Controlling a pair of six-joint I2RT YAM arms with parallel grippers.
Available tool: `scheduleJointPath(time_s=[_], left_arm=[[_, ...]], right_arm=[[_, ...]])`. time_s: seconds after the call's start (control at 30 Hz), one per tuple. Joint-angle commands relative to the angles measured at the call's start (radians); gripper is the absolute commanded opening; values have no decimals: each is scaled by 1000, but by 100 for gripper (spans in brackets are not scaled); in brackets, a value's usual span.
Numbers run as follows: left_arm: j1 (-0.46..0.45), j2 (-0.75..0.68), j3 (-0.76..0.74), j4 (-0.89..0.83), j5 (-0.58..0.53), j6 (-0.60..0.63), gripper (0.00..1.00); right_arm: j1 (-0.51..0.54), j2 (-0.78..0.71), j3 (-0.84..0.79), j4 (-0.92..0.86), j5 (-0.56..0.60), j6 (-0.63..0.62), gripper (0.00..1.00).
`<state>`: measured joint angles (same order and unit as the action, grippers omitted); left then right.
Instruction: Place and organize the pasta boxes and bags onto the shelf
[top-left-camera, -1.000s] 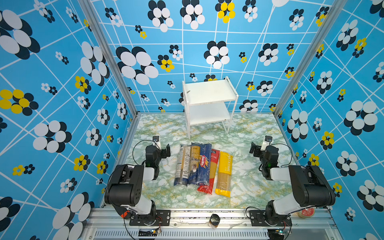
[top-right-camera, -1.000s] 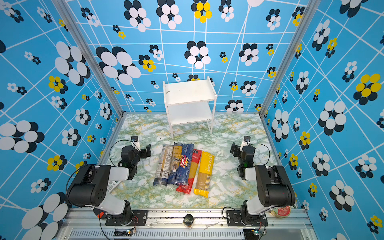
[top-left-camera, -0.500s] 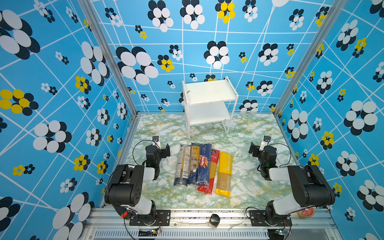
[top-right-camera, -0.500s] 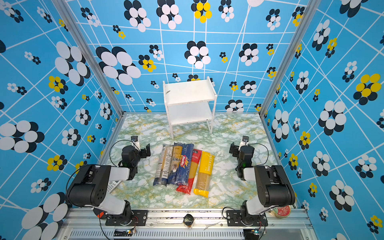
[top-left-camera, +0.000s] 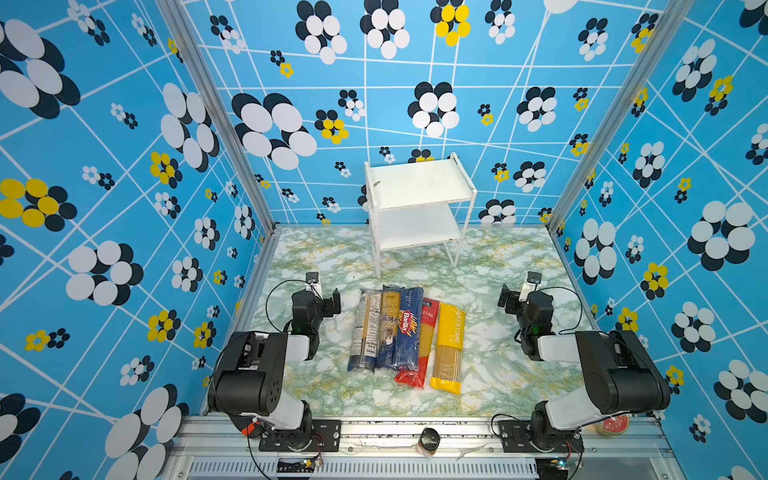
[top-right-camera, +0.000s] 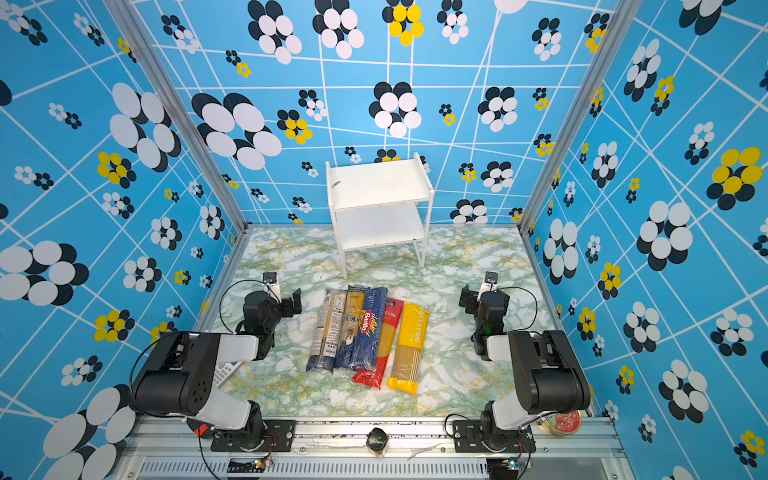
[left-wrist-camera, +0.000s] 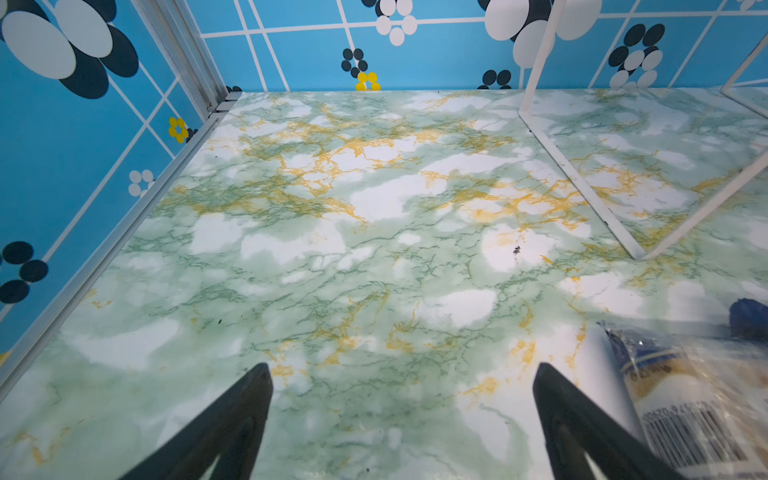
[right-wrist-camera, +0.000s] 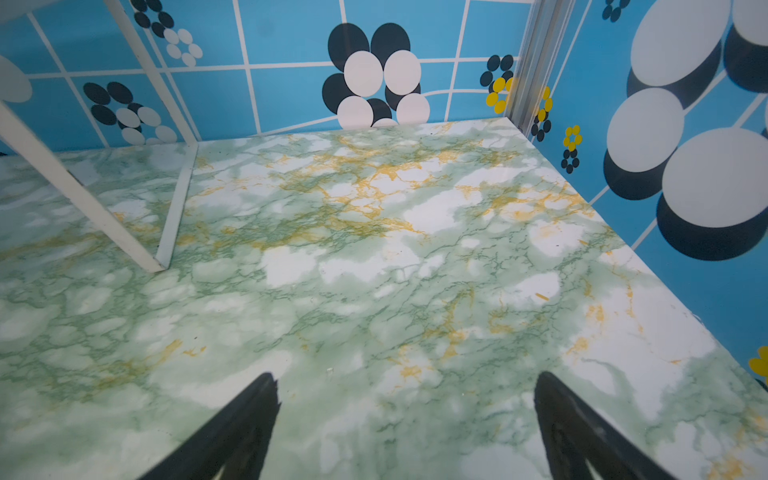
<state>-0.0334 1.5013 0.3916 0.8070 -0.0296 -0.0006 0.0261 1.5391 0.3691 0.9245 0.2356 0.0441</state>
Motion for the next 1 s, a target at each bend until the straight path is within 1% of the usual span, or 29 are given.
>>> scheduleJointPath(time_s=[0.0,0.13,0.23,0.4,0.47,0.63,0.73,0.8,0.83,0.97], left_arm=[[-3,-85,64,-130,28,19,99],[-10,-159,99,-244,41,23,99],[-11,-195,135,-321,65,-3,99],[-22,-226,222,-486,129,-119,99],[-40,-234,243,-531,131,-155,99],[-109,-257,253,-606,113,-211,99],[-163,-271,247,-652,96,-242,99],[-202,-281,234,-670,81,-268,99],[-221,-286,224,-674,74,-280,99],[-302,-309,170,-677,38,-324,99]], right_arm=[[11,8,5,7,34,4,99],[11,-29,28,-65,33,3,98],[11,-83,59,-165,17,-5,98],[11,-202,149,-419,-61,-6,97],[12,-244,179,-498,-110,5,97],[25,-340,268,-724,-240,43,97],[50,-389,296,-814,-307,82,97],[75,-416,301,-850,-325,105,98],[107,-431,300,-868,-327,111,99],[220,-454,316,-954,-289,139,99]])
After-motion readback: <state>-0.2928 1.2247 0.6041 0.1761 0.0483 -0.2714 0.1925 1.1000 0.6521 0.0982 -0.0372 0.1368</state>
